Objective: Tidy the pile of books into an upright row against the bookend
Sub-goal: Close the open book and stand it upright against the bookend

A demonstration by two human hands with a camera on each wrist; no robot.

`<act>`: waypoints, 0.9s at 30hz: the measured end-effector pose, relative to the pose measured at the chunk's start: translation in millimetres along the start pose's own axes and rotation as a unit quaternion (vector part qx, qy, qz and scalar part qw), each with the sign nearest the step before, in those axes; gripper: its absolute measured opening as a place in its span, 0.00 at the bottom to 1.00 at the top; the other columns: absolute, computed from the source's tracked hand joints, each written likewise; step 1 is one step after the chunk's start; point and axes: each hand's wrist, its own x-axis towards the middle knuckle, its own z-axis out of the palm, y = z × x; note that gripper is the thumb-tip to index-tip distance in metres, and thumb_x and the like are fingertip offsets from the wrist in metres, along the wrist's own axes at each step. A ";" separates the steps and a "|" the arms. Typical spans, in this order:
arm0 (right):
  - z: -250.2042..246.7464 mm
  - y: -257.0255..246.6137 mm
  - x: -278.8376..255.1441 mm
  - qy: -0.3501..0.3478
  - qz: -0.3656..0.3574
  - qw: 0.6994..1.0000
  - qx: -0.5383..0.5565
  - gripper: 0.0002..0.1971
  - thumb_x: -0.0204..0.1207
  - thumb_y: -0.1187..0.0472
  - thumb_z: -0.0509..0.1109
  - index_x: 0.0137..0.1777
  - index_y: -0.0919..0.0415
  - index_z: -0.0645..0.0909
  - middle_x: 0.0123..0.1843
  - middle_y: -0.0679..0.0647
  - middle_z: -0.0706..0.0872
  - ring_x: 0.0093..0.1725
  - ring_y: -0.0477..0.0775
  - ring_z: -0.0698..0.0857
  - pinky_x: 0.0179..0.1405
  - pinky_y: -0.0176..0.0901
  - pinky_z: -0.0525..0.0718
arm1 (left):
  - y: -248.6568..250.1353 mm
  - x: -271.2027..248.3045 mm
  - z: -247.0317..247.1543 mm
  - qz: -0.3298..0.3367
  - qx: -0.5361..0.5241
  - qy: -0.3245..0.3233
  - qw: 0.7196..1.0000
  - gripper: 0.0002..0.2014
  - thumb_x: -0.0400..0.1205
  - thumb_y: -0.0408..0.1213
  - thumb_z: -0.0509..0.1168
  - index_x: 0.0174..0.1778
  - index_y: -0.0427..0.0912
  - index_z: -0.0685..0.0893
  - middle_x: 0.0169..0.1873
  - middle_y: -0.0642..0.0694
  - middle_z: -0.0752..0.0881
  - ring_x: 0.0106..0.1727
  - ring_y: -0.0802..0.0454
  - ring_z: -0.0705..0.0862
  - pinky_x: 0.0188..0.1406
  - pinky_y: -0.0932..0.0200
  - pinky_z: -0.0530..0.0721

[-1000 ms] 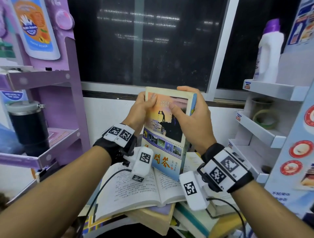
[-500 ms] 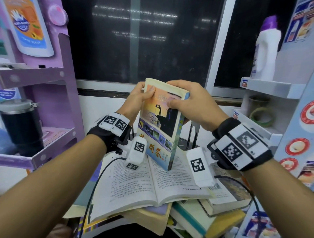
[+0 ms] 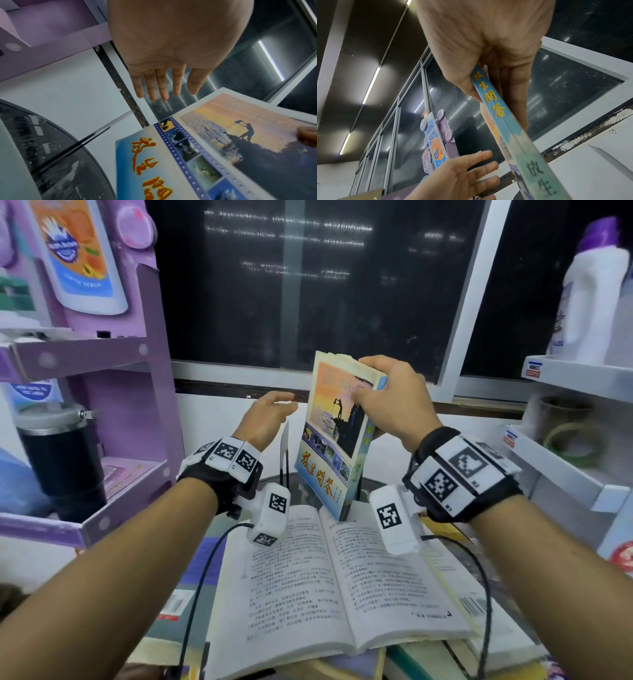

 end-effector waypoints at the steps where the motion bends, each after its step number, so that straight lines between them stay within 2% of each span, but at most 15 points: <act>1: 5.0 1.0 6.3 0.005 0.000 1.000 -0.003 0.11 0.77 0.64 0.68 0.54 0.47 0.77 0.50 0.51 0.88 0.48 0.54 0.89 0.37 0.55 0.92 | -5.9 4.6 -1.4 -0.012 0.005 -0.001 1.000 0.16 0.85 0.41 0.61 0.69 0.45 0.78 0.60 0.47 0.81 0.59 0.49 0.78 0.59 0.54 0.74; 3: 15.2 3.3 18.8 0.014 -0.001 1.000 -0.007 0.11 0.78 0.64 0.68 0.55 0.48 0.78 0.49 0.51 0.88 0.48 0.54 0.89 0.36 0.55 0.92 | -17.2 13.8 -4.2 -0.040 0.004 -0.012 0.999 0.16 0.86 0.42 0.60 0.69 0.43 0.77 0.61 0.47 0.80 0.59 0.48 0.78 0.57 0.53 0.74; 6: 32.1 9.5 38.1 0.021 0.003 1.000 -0.013 0.14 0.78 0.64 0.67 0.62 0.52 0.80 0.49 0.50 0.86 0.51 0.54 0.88 0.37 0.55 0.92 | -33.9 24.1 -6.7 -0.075 0.013 -0.032 0.997 0.17 0.87 0.43 0.58 0.70 0.43 0.76 0.60 0.46 0.79 0.60 0.47 0.77 0.55 0.53 0.73; 10: 59.3 22.5 61.7 0.030 0.026 0.999 -0.016 0.18 0.76 0.62 0.66 0.66 0.55 0.80 0.56 0.54 0.87 0.56 0.61 0.86 0.47 0.61 0.90 | -55.1 36.8 -10.3 -0.100 0.034 -0.045 0.993 0.16 0.87 0.44 0.57 0.69 0.44 0.76 0.61 0.45 0.79 0.61 0.44 0.78 0.56 0.50 0.76; 15: 93.8 47.0 80.1 0.026 0.061 0.997 -0.024 0.23 0.75 0.56 0.67 0.72 0.52 0.78 0.64 0.57 0.84 0.59 0.62 0.86 0.52 0.62 0.89 | -71.0 48.7 -8.8 -0.116 0.039 -0.058 0.991 0.16 0.86 0.45 0.58 0.68 0.46 0.78 0.63 0.45 0.80 0.64 0.42 0.78 0.61 0.45 0.78; 18: 109.9 60.5 88.9 0.010 0.074 0.996 -0.038 0.25 0.76 0.57 0.67 0.74 0.51 0.75 0.66 0.58 0.83 0.62 0.63 0.84 0.55 0.63 0.87 | -77.5 52.5 -6.6 -0.112 0.044 -0.070 0.990 0.17 0.86 0.45 0.58 0.69 0.45 0.77 0.64 0.44 0.80 0.64 0.42 0.79 0.59 0.45 0.80; 21: 123.4 71.4 94.7 -0.014 0.076 0.995 -0.058 0.25 0.77 0.61 0.66 0.75 0.53 0.75 0.67 0.56 0.84 0.66 0.61 0.82 0.62 0.58 0.85 | -82.2 55.3 -5.9 -0.118 0.025 -0.084 0.989 0.17 0.86 0.45 0.58 0.70 0.44 0.77 0.66 0.43 0.80 0.65 0.41 0.79 0.55 0.47 0.79; 24: 135.6 80.1 98.1 -0.041 0.083 0.994 -0.059 0.25 0.78 0.61 0.66 0.76 0.52 0.74 0.67 0.54 0.83 0.62 0.60 0.84 0.62 0.54 0.85 | -84.8 56.5 -7.8 -0.121 -0.001 -0.096 0.988 0.18 0.86 0.45 0.59 0.71 0.44 0.76 0.67 0.42 0.81 0.65 0.40 0.80 0.53 0.48 0.81; 27: 144.6 84.1 100.1 -0.059 0.089 0.993 -0.052 0.25 0.78 0.60 0.67 0.76 0.51 0.74 0.69 0.56 0.82 0.64 0.59 0.82 0.64 0.48 0.82 | -85.6 55.5 -9.9 -0.122 -0.029 -0.104 0.987 0.17 0.86 0.42 0.60 0.71 0.45 0.76 0.65 0.40 0.82 0.63 0.38 0.82 0.55 0.44 0.85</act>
